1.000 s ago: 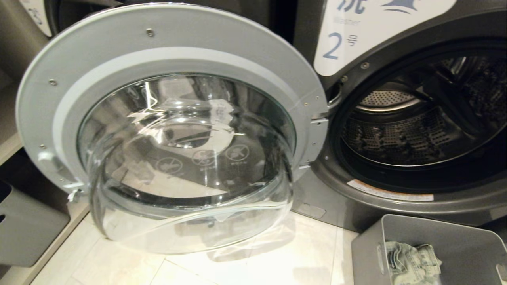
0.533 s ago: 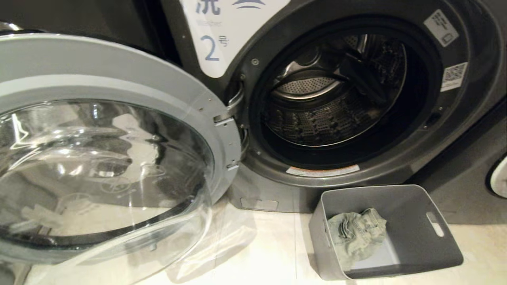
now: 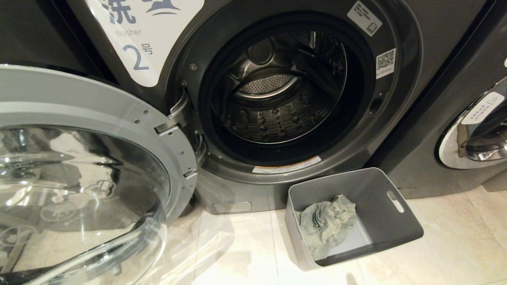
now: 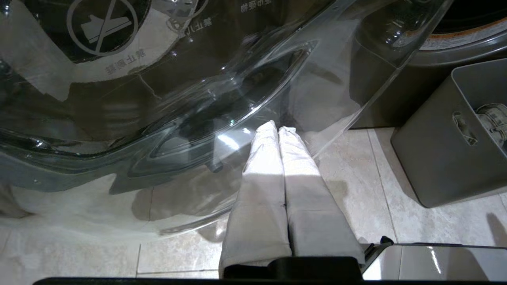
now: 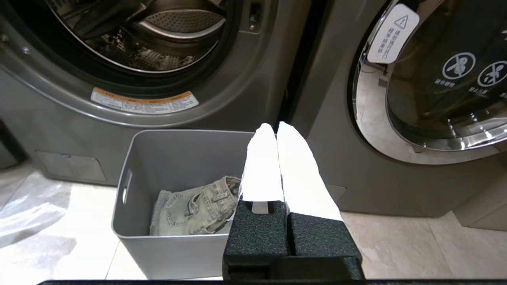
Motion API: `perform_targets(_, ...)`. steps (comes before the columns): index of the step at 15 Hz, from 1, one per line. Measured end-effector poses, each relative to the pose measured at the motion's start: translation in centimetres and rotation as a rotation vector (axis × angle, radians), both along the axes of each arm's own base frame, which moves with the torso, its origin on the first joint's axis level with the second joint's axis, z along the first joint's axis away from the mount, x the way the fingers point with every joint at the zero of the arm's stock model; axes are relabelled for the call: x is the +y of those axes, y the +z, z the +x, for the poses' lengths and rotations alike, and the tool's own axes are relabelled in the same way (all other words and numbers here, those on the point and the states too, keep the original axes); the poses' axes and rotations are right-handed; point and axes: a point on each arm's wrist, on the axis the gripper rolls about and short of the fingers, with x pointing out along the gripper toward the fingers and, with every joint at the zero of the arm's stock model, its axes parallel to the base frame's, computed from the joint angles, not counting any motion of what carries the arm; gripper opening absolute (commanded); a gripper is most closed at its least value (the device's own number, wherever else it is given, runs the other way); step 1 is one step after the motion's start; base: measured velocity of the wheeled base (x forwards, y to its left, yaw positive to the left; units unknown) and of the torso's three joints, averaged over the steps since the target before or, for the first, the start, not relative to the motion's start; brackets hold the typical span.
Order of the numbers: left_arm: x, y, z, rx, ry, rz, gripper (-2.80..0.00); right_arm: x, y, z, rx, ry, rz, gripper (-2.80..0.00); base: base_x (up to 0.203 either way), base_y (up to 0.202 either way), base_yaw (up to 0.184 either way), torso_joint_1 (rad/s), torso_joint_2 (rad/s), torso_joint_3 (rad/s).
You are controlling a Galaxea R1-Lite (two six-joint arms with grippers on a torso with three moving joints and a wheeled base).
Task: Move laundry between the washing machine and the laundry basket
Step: Close the washing machine door with the left hand
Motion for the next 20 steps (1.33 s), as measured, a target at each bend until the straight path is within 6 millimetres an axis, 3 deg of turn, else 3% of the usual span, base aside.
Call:
perform_targets(15,0.00,0.00,0.00,0.000,0.000,0.000,-2.80,0.00,-0.02,0.01,0.002,-0.001,0.003,-2.80,0.000,0.000,0.000,0.000,0.00,0.000)
perform_targets(20,0.00,0.00,0.00,0.000,0.000,0.000,-2.80,0.00,0.00,0.00,0.001,-0.002,0.003,-2.80,-0.164,0.000,0.001,0.004,0.00,-0.002)
